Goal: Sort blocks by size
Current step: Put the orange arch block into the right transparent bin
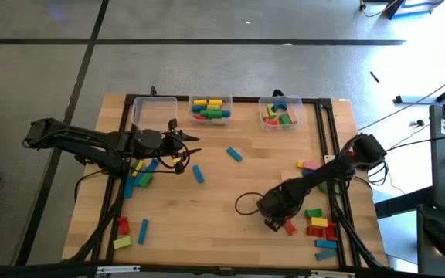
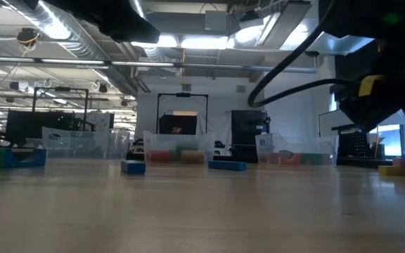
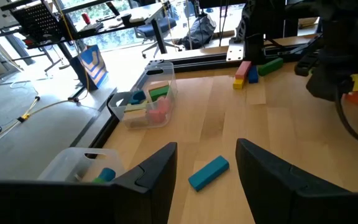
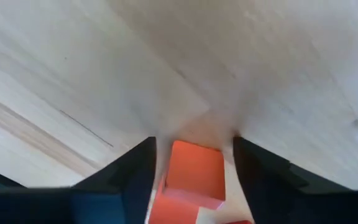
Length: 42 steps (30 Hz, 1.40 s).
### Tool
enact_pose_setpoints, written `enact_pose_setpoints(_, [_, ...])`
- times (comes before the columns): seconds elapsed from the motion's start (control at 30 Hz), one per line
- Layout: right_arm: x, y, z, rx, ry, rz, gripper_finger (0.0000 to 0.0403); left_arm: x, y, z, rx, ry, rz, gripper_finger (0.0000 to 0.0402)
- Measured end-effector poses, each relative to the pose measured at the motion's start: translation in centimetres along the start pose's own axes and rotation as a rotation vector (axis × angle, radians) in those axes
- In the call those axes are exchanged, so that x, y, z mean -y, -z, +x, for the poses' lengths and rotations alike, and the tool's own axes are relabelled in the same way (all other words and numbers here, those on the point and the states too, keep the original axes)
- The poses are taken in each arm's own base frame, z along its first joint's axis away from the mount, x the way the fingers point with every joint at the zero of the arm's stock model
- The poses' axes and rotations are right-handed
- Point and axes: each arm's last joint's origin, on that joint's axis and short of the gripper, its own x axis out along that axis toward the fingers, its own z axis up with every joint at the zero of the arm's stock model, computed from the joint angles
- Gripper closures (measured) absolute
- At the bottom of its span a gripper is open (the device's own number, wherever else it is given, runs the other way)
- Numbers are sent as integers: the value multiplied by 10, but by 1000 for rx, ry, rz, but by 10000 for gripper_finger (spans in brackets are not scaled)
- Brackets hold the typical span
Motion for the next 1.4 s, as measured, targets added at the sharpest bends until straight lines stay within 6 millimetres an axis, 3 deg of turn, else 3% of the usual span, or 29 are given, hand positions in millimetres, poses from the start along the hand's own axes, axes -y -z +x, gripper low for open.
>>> enact_pose_setpoints(0.3, [3, 1, -3, -95, -7, 64, 136, 0, 0, 0, 0, 0, 0, 243])
enact_pose_setpoints(0.53, [-1, 15, 3, -68, 28, 75, 130, 0, 0, 0, 0, 0, 0, 243])
enact_pose_setpoints(0.73, [-3, 15, 4, -22, 24, 71, 131, 0, 0, 0, 0, 0, 5, 243])
enact_pose_setpoints(0.87, [-2, 15, 5, -16, 29, 74, 154, 0, 0, 0, 0, 0, 7, 243])
enact_pose_setpoints(1.17, [-2, 15, 5, -12, 36, 58, 263, 0, 0, 0, -1, 0, 7, 243])
enact_pose_setpoints(1.4, [-2, 15, 3, -4, 33, 28, 257, 0, 0, 0, -1, 0, 7, 243])
